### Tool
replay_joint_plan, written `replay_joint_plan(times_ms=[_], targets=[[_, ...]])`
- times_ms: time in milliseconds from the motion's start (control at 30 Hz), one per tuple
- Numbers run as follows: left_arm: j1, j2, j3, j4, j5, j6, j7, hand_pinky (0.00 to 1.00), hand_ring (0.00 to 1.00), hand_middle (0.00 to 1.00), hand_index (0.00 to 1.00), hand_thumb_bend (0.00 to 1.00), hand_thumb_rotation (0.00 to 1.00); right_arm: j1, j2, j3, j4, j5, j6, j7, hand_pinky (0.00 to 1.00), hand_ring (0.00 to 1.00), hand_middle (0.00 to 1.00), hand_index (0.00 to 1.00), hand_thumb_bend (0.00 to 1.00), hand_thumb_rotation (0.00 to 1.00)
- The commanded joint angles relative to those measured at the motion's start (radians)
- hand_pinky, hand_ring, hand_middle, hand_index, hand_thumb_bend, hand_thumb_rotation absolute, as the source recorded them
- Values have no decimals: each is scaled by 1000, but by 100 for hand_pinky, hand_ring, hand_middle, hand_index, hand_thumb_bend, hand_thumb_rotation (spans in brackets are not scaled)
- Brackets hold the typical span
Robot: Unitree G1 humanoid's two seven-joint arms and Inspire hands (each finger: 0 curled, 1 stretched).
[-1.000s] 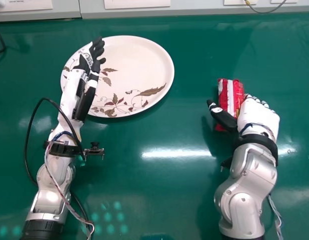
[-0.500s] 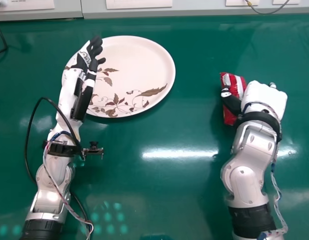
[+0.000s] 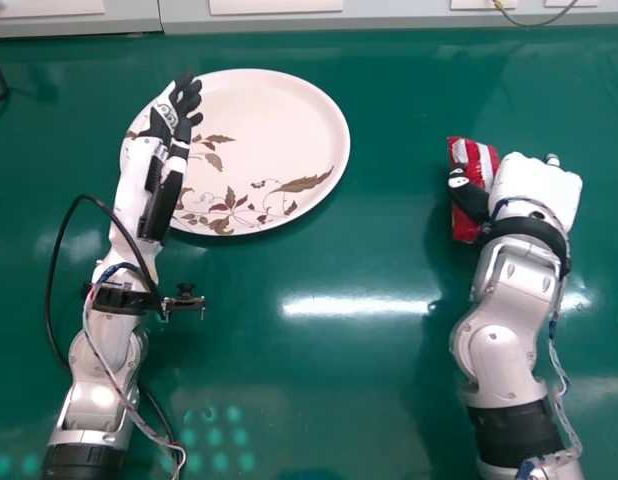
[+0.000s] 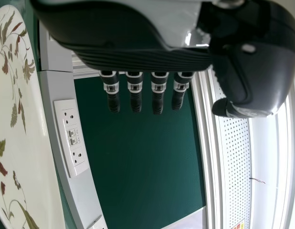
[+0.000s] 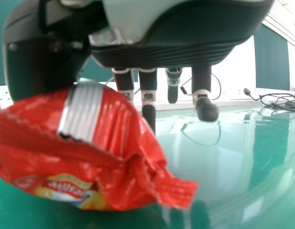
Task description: Pick up biscuit and place it in the plate
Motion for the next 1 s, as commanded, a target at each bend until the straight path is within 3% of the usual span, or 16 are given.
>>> replay_joint_plan(times_ms=[0, 300, 467, 700, 967], targets=[[34, -11, -4, 34, 2, -12, 0, 94, 99, 99, 100, 38, 54, 31, 6, 3, 9, 24, 13, 25, 10, 16, 47, 49, 52, 0], [36, -6, -2, 31, 0, -13, -5, 94, 98, 99, 100, 41, 55, 62, 1, 23, -63, 12, 1, 23, 8, 14, 47, 49, 52, 0], [33, -6, -7, 48, -5, -32, -13, 97, 99, 100, 100, 41, 57, 83, -15, 20, -160, 0, -29, 57, 11, 19, 47, 49, 52, 0], [26, -8, -7, 69, -2, -43, -14, 99, 100, 100, 100, 39, 56, 128, -37, 14, -363, 16, -130, 67, 9, 15, 47, 48, 52, 0], [9, -5, -3, 92, 2, -56, -11, 100, 100, 100, 100, 40, 56, 103, -20, 19, -478, 15, -238, 86, 5, 10, 47, 48, 52, 0]])
